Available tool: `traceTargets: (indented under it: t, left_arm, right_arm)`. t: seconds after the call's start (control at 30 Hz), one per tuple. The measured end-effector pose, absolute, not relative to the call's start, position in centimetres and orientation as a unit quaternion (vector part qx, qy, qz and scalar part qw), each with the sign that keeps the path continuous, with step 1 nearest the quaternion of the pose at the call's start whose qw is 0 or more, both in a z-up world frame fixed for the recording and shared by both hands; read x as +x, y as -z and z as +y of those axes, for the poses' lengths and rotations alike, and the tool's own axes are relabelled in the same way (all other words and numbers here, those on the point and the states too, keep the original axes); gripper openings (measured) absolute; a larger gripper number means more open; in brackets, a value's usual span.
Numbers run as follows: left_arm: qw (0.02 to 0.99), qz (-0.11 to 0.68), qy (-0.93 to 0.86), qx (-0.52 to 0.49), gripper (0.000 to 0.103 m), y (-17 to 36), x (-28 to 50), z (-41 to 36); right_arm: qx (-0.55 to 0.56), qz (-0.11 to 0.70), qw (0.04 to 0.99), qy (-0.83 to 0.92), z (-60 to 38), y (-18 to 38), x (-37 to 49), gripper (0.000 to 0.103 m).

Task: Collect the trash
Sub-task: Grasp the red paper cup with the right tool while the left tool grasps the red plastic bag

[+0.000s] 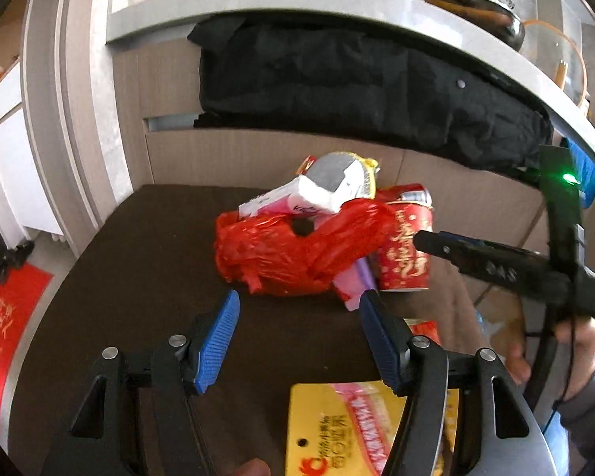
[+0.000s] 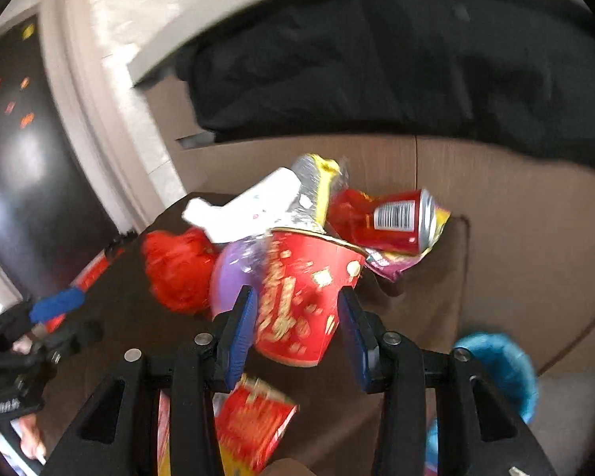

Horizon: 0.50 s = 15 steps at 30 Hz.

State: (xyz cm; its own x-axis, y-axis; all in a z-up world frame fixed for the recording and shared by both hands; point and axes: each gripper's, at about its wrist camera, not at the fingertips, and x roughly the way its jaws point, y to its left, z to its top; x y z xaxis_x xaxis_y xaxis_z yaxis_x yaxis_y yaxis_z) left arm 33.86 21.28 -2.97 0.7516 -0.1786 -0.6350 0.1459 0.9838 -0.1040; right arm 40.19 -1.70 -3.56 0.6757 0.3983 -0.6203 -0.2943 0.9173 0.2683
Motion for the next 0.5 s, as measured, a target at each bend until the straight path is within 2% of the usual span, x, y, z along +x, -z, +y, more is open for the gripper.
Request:
traceTargets:
  t: [0.03,0.07,0.17,0.3,0.5]
  left_arm:
    - [0.935,0.343,0.087,-0.024,0.064,3.2,34.1,21.4]
    - [0.935,0.344,0.088,-0.023,0.064,3.5,34.3,21.5]
    - [0.933,0.35,0.086,-0.017,0.064,4.2,34.8,21.4]
    - [0.937,0.34,0.077,-0.007,0.064,4.4,35.3,21.0]
    - [0.938,0.333,0.096,-0.014,0.064,3.6,35.1,20.1]
  right_arm:
    - [0.088,0.366,0.907,-0.187,-1.7,4.3,41.1,0.042]
    - [0.104,0.377,0.901,-0.187,-1.7,5.0,42.1,0.049]
    - [0.132,0.392,0.889,-0.195,-1.2,6.8,43.9,0.055]
    - [0.109,0.391,0.894,-0.189,-0.3,7.1,44.7,0.054]
    - [0.073,0.36,0.912,-0.181,-0.9,4.5,43.2,0.05]
